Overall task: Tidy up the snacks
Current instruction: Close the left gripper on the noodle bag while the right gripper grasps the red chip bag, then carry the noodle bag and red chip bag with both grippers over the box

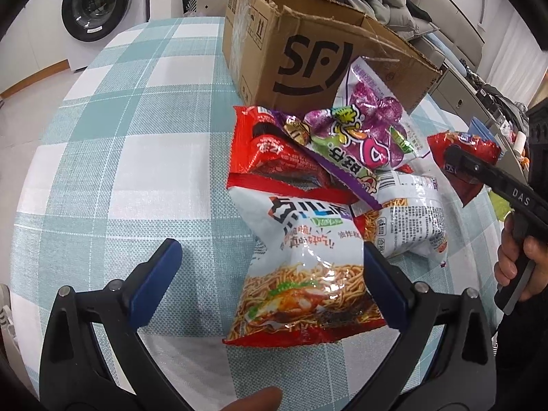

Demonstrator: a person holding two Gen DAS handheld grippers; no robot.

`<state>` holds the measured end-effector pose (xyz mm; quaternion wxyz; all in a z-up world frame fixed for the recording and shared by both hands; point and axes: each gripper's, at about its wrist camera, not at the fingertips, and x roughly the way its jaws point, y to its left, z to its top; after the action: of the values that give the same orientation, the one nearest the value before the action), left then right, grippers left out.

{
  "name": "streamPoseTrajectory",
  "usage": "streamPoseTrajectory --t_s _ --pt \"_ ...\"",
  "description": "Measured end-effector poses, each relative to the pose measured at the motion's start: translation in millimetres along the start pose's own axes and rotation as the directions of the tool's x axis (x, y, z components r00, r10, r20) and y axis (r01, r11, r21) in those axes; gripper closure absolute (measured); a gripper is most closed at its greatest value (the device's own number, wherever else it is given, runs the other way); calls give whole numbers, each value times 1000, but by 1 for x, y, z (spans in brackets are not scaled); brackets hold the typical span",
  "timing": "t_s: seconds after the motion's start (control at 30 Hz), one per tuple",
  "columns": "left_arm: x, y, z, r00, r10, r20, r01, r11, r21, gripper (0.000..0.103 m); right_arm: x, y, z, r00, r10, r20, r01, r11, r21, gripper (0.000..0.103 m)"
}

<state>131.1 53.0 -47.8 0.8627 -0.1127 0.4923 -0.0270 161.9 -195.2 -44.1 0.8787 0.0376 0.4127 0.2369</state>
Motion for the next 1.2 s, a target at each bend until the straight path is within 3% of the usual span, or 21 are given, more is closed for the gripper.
streamPoseTrajectory --t_s 0.23,0.33,0.4,0.47,0.67,1.2 --pt "-3 -2 0 1000 -12 5 12 1000 13 9 -1 5 -1 1000 7 3 -7 1000 -5 59" --pt "-5 -4 -1 999 -36 6 36 999 23 21 -1 5 -1 1000 8 2 -8 1000 -5 59" --pt "-7 -8 -3 997 -77 -2 77 996 35 38 -1 5 -1 1000 9 3 -9 1000 -4 59" --pt "-7 -12 -4 995 -103 -4 103 994 46 48 -1 6 -1 1000 11 5 -11 1000 -3 59" --pt "-11 -13 -7 994 -110 17 109 993 46 58 -3 6 -2 1000 6 12 -6 1000 -7 59" --pt "-46 -1 -23 992 -90 84 89 996 21 61 -20 17 -6 998 22 52 -21 999 -28 59"
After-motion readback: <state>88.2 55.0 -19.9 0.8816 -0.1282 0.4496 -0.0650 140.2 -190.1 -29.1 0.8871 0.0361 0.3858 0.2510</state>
